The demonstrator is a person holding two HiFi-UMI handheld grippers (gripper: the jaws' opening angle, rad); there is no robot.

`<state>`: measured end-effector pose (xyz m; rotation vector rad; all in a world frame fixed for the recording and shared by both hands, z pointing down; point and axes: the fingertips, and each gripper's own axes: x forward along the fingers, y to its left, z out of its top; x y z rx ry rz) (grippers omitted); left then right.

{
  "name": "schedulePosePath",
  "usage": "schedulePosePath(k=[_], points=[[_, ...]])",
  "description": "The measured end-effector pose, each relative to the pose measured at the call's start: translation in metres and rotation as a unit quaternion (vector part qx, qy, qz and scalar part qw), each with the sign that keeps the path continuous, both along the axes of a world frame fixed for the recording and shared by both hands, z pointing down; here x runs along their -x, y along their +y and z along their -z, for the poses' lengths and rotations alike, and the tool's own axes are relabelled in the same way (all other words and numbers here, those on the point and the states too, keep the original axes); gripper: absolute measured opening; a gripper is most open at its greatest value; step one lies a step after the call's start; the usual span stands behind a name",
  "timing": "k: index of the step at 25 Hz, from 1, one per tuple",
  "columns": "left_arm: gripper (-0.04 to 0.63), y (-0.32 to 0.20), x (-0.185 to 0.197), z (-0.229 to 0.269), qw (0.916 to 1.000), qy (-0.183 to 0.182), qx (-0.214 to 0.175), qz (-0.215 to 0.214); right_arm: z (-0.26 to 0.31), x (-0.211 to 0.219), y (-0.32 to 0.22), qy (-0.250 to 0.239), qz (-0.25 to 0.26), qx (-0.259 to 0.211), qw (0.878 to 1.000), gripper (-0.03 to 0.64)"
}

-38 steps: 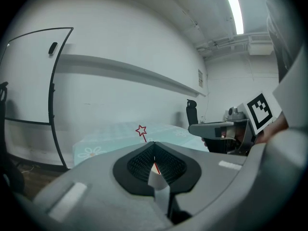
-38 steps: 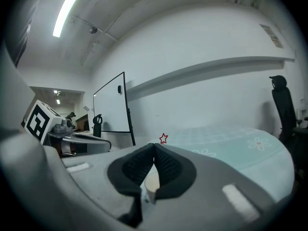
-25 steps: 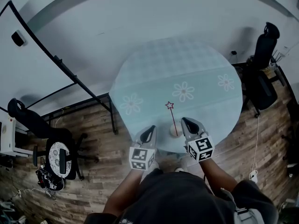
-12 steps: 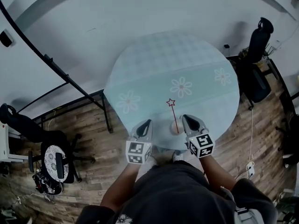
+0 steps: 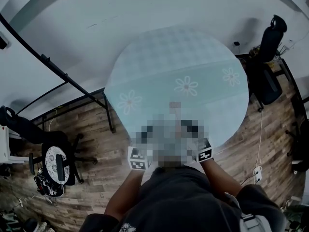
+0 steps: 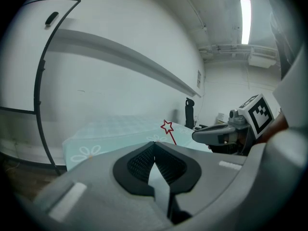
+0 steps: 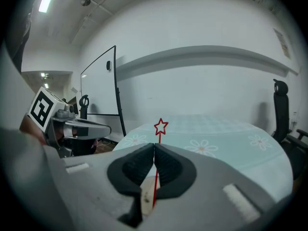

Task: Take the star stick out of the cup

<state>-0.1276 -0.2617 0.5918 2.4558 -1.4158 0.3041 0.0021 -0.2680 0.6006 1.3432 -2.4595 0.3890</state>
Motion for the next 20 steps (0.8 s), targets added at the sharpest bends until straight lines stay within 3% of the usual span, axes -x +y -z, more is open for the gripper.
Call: schedulePosePath(k=[6,20], points=[[0.005,0.002,0.002,-0.007,0.9999,-0.003,0.009,0.010,-0.022,0.011,-0.007,0.016,0.024,0.033,0.999,0.041],[0.005,0.003,0.020,-0.024,0.9990,-0.008,0.027,0.034,-0.063,0.015,-0.028,0.073,0.009,0.090,0.993,0.072]])
